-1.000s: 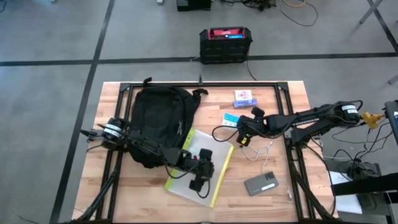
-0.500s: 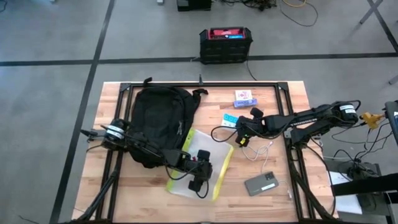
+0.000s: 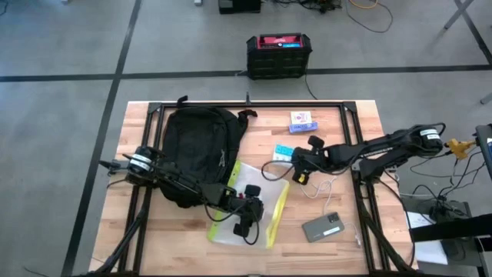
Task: Unpack backpack
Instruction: Put the white pill organizer into the white zip bag
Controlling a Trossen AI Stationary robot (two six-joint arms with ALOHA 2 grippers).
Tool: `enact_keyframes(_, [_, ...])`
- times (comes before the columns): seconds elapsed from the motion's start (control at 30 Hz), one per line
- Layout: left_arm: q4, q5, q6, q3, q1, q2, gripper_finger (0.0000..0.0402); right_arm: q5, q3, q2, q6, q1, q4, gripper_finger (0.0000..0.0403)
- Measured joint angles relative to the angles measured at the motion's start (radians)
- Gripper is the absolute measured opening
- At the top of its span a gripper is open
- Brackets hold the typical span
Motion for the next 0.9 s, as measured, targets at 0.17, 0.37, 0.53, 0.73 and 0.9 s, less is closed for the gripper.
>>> enact_keyframes(0.17, [-0.033, -0.004, 0.006, -0.002, -0.002, -0.045, 0.0176, 0.027, 0.049, -0.018, 0.043, 0.12, -0.121, 0.0])
enact_keyframes(0.37, [-0.059, -0.058, 0.032, -0.018, -0.002, -0.121, 0.0176, 0.059, 0.162, -0.018, 0.158, 0.362, -0.264, 0.0])
enact_keyframes(0.53, [-0.056, -0.115, 0.038, -0.062, 0.01, -0.213, 0.0176, 0.057, 0.218, 0.003, 0.318, 0.572, -0.306, 0.0])
enact_keyframes(0.73, [0.022, -0.126, 0.01, -0.155, 0.018, -0.312, 0.0176, 0.033, 0.218, 0.101, 0.485, 0.71, -0.299, 0.0])
enact_keyframes(0.9, [0.118, -0.123, 0.007, -0.209, 0.019, -0.329, 0.0176, 0.035, 0.217, 0.245, 0.431, 0.686, -0.159, 0.0])
